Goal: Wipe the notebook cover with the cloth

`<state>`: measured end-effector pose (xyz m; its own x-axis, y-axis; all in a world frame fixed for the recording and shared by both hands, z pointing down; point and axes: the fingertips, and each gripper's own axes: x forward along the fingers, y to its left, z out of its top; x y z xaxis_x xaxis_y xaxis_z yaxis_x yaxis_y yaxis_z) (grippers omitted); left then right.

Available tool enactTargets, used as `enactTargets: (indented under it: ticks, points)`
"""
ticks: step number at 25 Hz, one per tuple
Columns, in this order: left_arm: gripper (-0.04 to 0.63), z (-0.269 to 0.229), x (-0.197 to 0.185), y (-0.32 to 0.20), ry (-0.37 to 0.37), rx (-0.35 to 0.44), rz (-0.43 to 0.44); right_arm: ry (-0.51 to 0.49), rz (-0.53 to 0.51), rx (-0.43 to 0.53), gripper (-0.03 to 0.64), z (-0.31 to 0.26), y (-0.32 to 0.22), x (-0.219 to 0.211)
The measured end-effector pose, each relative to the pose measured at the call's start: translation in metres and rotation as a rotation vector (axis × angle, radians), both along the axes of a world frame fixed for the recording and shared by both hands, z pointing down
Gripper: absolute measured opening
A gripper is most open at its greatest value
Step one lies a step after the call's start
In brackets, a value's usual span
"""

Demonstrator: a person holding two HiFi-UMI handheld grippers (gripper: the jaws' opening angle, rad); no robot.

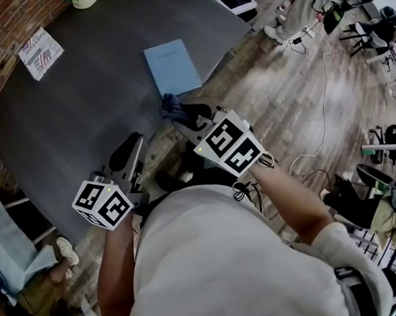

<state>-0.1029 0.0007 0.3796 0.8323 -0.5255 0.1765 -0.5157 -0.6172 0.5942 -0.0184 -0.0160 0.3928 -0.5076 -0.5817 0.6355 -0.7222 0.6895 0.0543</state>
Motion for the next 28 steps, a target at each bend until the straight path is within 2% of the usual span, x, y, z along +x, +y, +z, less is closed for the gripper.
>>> enactTargets:
  ticks: [9, 17, 22, 28]
  points:
    - [0.055, -0.037, -0.021, 0.009, 0.045, 0.065, -0.039, -0.114, 0.111, 0.056, 0.121, -0.040, 0.022, 0.016]
    - [0.054, -0.063, -0.021, 0.026, 0.025, 0.120, -0.084, -0.173, 0.151, 0.067, 0.121, -0.060, 0.038, 0.051]
    - [0.054, -0.067, -0.005, 0.048, 0.015, 0.107, -0.102, -0.202, 0.147, 0.071, 0.121, -0.070, 0.055, 0.074]
    - [0.054, -0.066, 0.035, 0.078, 0.017, 0.094, -0.111, -0.231, 0.127, 0.082, 0.121, -0.079, 0.086, 0.104]
